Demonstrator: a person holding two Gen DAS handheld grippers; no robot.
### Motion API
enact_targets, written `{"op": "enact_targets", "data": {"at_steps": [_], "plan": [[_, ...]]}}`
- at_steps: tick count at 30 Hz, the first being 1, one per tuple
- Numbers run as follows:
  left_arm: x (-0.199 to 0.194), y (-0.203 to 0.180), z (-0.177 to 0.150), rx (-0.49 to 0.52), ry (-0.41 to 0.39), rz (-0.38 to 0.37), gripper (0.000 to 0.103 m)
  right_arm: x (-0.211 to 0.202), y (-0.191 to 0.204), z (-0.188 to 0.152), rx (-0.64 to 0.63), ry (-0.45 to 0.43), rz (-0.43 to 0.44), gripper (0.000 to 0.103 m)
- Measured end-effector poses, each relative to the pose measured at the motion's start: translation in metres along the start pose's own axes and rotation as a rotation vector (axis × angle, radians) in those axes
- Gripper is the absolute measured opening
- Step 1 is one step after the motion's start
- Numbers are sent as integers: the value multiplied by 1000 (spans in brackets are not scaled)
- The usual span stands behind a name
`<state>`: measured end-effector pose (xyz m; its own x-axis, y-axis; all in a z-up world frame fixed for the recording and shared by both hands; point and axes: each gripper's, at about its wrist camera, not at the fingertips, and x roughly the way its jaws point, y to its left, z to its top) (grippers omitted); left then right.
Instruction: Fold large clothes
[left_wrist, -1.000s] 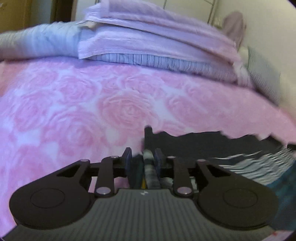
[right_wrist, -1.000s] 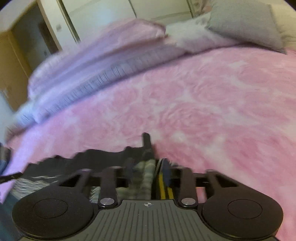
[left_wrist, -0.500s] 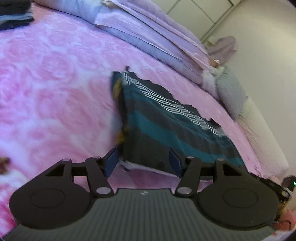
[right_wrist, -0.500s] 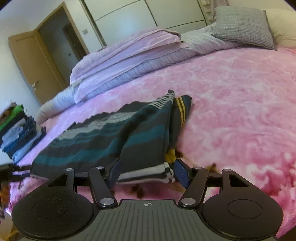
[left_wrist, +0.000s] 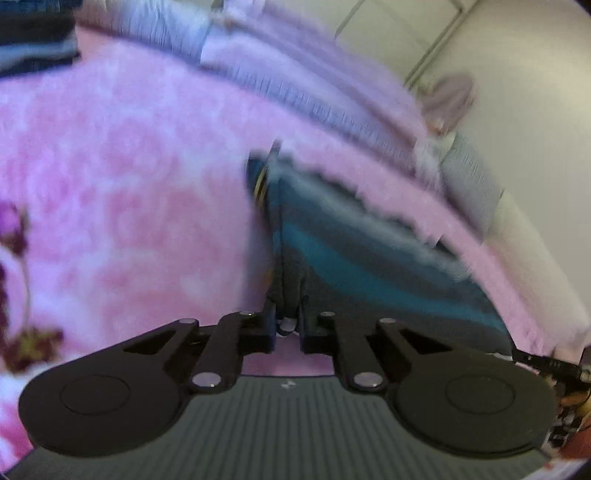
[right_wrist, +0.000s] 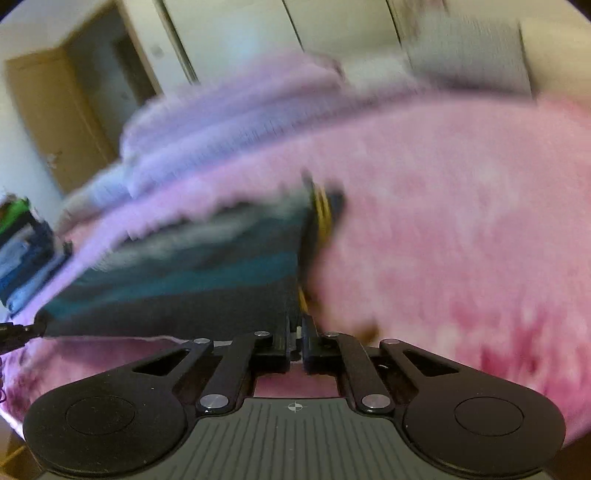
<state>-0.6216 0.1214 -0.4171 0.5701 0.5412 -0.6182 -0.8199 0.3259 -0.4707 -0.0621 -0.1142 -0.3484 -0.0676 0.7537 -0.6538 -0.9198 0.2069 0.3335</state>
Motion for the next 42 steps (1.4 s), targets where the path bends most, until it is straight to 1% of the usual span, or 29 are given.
{"op": "enact_targets", "data": {"at_steps": [1,2,4,5,6,7,8,9,10,11,12,13,14,16,17,18,19,20,21,22,24,25,26,29,30,31,35,38,42], "plan": [[6,-2,-3,25,15,21,12,10,1,-7,-26,36,-33,1],[8,-2,-3,37,8,29,12,15,3,-11,-40,37,-47,1],[4,0,2,7,4,21,14,14,4,-6,-11,24,-60,2],[1,-2,4,19,7,31,15,13,7,-2,-24,31,-69,2],[-3,-6,6,54,9,52,17,11,12,1,-54,53,-81,4],[-9,-12,8,104,8,80,17,9,18,5,-82,80,-102,8],[-17,-18,10,140,-5,105,16,4,22,7,-98,86,-136,17],[-25,-24,14,162,-18,141,15,-2,28,8,-111,65,-176,22],[-33,-28,17,171,-38,166,16,-10,35,10,-117,25,-215,32],[-38,-32,20,173,-56,174,16,-16,39,12,-112,-21,-224,36],[-42,-38,23,179,-70,178,17,-23,44,13,-96,-73,-209,39],[-41,-47,26,198,-76,184,18,-25,50,14,-82,-115,-175,39],[-35,-57,27,229,-75,191,18,-24,57,14,-82,-137,-148,39],[-16,-76,27,279,-47,199,23,-7,71,12,-111,-121,-146,39],[-5,-82,26,277,-22,194,24,3,76,9,-124,-109,-159,39],[8,-85,23,263,14,190,30,15,79,5,-129,-84,-181,39],[22,-87,20,249,50,213,30,29,82,0,-136,-36,-211,39],[33,-89,17,248,77,255,29,41,82,-4,-141,12,-239,40],[40,-92,13,262,86,286,29,49,83,-9,-146,24,-266,41],[43,-98,10,279,80,315,30,50,86,-12,-156,10,-285,42],[39,-114,10,296,85,356,32,49,94,-7,-149,35,-323,48],[33,-121,10,294,85,354,35,45,100,-5,-139,46,-332,56],[27,-129,9,298,82,348,36,37,106,-4,-129,44,-329,64],[1,-156,2,345,53,358,49,8,132,-8,-132,-2,-270,73],[-8,-163,-1,355,48,361,54,0,140,-12,-138,-9,-257,74],[-17,-170,-6,362,45,357,55,-8,150,-17,-148,-17,-245,75],[-50,-190,-28,389,39,333,55,-34,184,-34,-178,-34,-202,75],[-69,-199,-40,410,31,316,55,-47,199,-44,-195,-35,-176,75],[-84,-204,-47,421,7,310,61,-59,208,-50,-199,-50,-157,76]]}}
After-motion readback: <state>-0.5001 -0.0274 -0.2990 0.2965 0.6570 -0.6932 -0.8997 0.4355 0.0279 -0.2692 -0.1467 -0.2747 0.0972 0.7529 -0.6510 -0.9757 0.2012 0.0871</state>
